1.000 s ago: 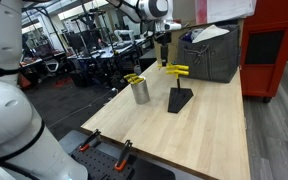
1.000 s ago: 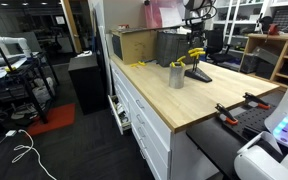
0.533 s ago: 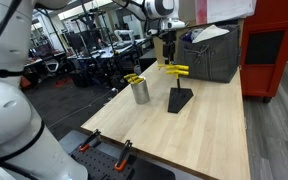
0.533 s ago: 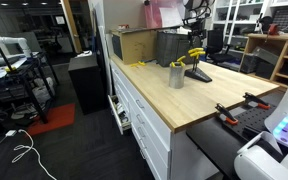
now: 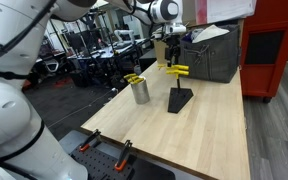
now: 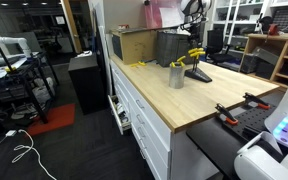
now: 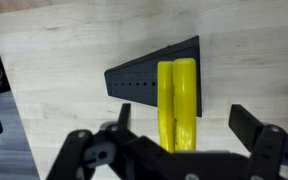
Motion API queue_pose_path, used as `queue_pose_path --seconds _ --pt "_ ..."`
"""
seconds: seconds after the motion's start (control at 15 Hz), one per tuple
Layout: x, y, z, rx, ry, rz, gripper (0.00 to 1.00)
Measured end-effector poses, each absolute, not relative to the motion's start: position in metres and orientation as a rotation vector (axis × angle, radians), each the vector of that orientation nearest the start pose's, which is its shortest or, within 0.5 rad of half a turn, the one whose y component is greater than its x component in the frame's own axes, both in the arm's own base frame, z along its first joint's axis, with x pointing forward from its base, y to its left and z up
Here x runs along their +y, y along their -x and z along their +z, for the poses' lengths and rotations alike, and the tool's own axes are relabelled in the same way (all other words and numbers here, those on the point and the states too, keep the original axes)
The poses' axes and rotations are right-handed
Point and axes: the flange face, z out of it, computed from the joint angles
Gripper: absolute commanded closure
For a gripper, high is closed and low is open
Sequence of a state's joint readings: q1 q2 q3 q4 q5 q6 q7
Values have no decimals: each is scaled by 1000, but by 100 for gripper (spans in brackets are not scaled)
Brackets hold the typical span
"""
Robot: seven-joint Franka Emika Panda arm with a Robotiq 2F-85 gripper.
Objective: Move the object with the yellow handle to the the center of the cylinder
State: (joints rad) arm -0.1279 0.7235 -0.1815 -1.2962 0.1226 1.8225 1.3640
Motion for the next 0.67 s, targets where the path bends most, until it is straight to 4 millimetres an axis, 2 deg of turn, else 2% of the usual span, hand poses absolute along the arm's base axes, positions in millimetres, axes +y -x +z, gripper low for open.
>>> queue_pose_path --seconds 0.33,0.4,0.53,0.67 --pt "-197 -700 302 2450 2114 233 0" --pt "-199 -699 300 2456 2111 236 20" --pt "-202 -699 294 2463 2109 244 32" --pt "-203 -698 289 2467 2111 253 49"
